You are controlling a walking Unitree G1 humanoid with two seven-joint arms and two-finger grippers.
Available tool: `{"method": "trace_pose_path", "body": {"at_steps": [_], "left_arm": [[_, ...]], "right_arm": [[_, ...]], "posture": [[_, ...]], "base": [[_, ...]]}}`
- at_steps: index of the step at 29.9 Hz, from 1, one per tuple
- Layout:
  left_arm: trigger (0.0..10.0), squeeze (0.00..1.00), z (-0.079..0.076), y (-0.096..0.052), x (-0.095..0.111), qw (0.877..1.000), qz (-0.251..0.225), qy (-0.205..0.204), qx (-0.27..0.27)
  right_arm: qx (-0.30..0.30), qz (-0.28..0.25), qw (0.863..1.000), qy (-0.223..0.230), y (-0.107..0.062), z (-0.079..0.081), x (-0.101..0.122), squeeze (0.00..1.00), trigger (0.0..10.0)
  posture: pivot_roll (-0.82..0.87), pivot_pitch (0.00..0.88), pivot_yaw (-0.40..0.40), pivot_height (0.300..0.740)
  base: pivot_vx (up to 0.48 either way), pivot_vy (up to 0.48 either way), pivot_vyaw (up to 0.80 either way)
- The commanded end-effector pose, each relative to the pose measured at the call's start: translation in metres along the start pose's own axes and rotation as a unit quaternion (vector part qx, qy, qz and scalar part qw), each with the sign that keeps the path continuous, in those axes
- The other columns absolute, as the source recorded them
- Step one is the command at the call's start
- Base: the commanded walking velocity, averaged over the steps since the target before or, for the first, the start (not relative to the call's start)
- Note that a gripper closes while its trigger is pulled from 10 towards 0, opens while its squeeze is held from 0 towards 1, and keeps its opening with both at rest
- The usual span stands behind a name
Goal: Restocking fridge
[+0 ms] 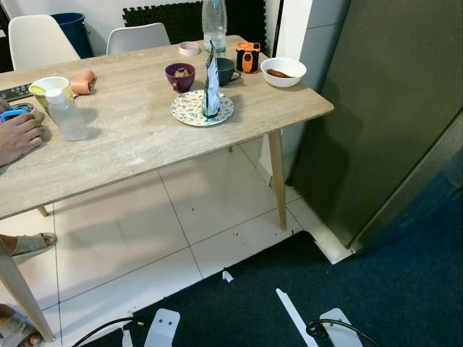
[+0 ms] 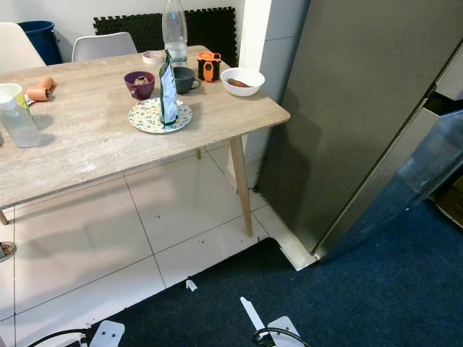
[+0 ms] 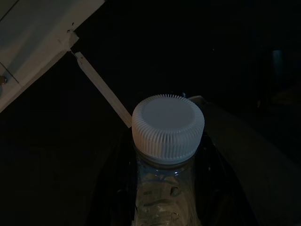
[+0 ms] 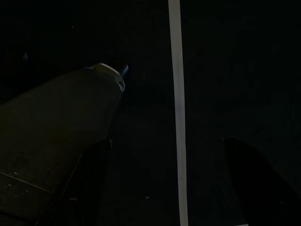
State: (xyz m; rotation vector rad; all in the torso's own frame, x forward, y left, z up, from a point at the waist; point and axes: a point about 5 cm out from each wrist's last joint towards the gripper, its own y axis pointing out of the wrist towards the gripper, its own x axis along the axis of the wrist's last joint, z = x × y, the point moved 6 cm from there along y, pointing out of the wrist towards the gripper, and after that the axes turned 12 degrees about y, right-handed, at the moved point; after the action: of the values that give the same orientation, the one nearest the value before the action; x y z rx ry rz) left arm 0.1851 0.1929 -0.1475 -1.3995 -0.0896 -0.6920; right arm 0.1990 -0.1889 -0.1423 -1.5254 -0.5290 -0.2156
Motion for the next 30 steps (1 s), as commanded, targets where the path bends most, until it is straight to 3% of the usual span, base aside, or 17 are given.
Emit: {"method": "trace_pose_path", "body": {"at_steps": [1, 30], "left_arm": [[10.0, 0.0, -0.0252, -0.0003, -0.0058, 0.999, 0.009, -0.006, -0.035], [10.0, 0.0, -0.0252, -0.0004, -0.0062, 0.999, 0.009, -0.004, -0.035]], "right_arm": [[0.015, 0.021, 1.0, 0.009, -0.0001, 0.0092, -0.0144, 0.0, 10.0], [0.013, 0.021, 1.0, 0.014, -0.0003, 0.0079, -0.015, 0.0, 10.0]], "posture": [[-0.03, 0.11, -0.037, 0.74], [-0.03, 0.107, -0.035, 0.74]], "base": [[0.0, 0.0, 0.0], [0.0, 0.0, 0.0]]}}
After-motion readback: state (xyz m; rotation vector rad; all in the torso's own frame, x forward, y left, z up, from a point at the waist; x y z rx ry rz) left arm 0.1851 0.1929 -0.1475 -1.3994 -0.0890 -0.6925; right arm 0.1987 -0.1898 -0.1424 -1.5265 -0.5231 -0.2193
